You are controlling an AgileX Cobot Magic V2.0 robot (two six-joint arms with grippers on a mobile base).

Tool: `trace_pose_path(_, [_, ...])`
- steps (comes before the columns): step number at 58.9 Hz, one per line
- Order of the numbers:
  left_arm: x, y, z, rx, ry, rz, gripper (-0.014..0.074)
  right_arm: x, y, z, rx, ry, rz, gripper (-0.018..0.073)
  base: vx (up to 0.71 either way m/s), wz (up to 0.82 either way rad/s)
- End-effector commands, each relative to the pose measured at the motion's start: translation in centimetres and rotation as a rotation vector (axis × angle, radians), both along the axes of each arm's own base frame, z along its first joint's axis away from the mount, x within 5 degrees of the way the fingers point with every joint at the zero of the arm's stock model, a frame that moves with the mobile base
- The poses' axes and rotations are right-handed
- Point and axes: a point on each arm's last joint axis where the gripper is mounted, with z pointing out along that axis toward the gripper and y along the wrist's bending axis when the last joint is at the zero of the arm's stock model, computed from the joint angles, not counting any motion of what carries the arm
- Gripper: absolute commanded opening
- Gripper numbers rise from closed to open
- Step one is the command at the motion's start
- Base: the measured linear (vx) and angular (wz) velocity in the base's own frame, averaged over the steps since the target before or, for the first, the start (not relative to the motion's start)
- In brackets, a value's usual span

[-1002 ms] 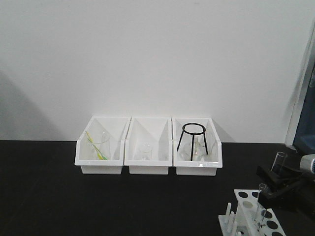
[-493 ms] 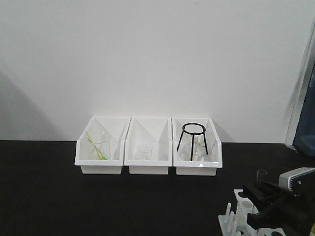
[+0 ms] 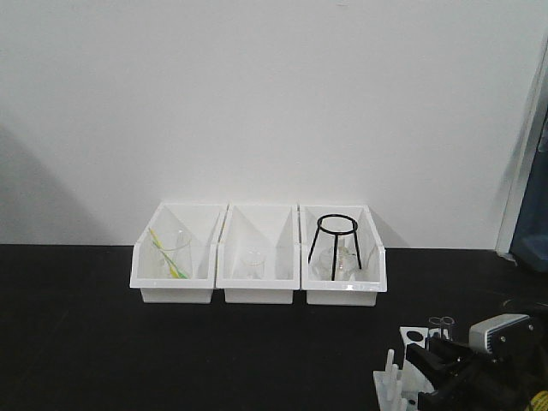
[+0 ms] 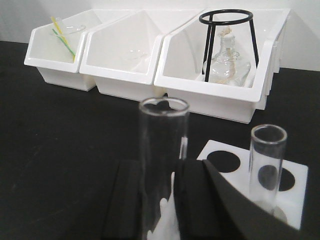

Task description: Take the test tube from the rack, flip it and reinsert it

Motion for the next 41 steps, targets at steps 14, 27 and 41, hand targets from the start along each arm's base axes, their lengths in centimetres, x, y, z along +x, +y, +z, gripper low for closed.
trace_pose_path(14, [0.1,-0.1,0.8,0.004,-0.099,-0.011,-0.0006,0.4,0.3,2.7,0.095,-0.133,0.021,0.0214,0.00,0.00])
trace_pose_path(27, [0.1,-0.1,0.8,0.004,-0.099,-0.011,-0.0006,-0.2,0.4,4.9,0.098,-0.204,0.027,0.0428,0.00,0.00])
trace_pose_path(41, [0.1,-0.1,0.8,0.004,-0.099,-0.011,-0.0006,-1.5,0.4,7.9,0.041,-0.264,0.028,0.0480,0.00,0.00])
